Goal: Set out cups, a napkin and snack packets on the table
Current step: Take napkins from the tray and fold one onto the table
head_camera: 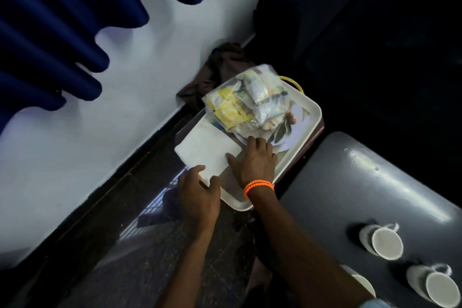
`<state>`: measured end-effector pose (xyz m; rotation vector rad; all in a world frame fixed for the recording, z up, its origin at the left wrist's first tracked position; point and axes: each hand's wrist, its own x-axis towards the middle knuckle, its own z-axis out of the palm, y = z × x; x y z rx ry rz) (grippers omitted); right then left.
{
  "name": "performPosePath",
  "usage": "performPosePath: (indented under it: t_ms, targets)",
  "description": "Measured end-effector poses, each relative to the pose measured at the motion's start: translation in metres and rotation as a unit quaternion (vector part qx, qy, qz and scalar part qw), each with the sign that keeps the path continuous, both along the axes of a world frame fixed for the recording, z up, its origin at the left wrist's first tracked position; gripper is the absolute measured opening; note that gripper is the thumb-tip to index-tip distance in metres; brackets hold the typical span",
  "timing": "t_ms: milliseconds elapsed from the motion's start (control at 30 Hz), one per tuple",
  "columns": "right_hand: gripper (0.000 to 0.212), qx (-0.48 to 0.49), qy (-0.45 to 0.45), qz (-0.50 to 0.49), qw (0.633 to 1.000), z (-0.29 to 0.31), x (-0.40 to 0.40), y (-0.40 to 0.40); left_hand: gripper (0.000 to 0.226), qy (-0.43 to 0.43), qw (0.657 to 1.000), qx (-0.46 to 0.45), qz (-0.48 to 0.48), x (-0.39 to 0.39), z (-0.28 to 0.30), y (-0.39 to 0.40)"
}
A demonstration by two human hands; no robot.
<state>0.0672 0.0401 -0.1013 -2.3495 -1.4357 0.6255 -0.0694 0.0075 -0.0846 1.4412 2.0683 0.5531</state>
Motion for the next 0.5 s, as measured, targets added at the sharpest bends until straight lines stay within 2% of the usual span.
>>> performPosePath:
  t_ms: [67,133,267,333,400,467,500]
  targets:
    - [0.065,0.0,-0.031,-0.004,1.0,-0.004,-0.011,0.013,0.044,0.098,0.994,0.012,-0.053,-0.007,-0.008,-0.003]
    - [0.065,-0.003,-0.049,0.007,0.999,-0.007,-0.02,0.019,0.044,0.155,0.984,0.037,-0.079,-0.009,-0.013,-0.005]
    - [0.059,-0.012,-0.015,0.011,1.0,-0.007,-0.026,0.024,0.033,0.162,0.985,0.029,-0.057,-0.008,-0.015,-0.003]
    - [0.051,-0.012,0.039,0.018,0.999,-0.004,-0.023,0.025,0.031,0.15,0.987,0.026,-0.059,-0.008,-0.014,-0.003]
    - [0.032,0.014,0.132,0.01,0.991,0.002,-0.018,0.025,0.029,0.129,0.99,0.023,-0.052,-0.007,-0.011,-0.002]
    - [0.017,0.054,0.246,-0.042,0.967,0.009,-0.012,0.021,0.03,0.092,0.994,0.038,-0.034,0.0,-0.005,-0.002]
    - [0.018,0.067,0.293,-0.075,0.951,0.013,-0.007,0.018,0.034,0.062,0.997,0.049,-0.022,0.005,-0.001,-0.003]
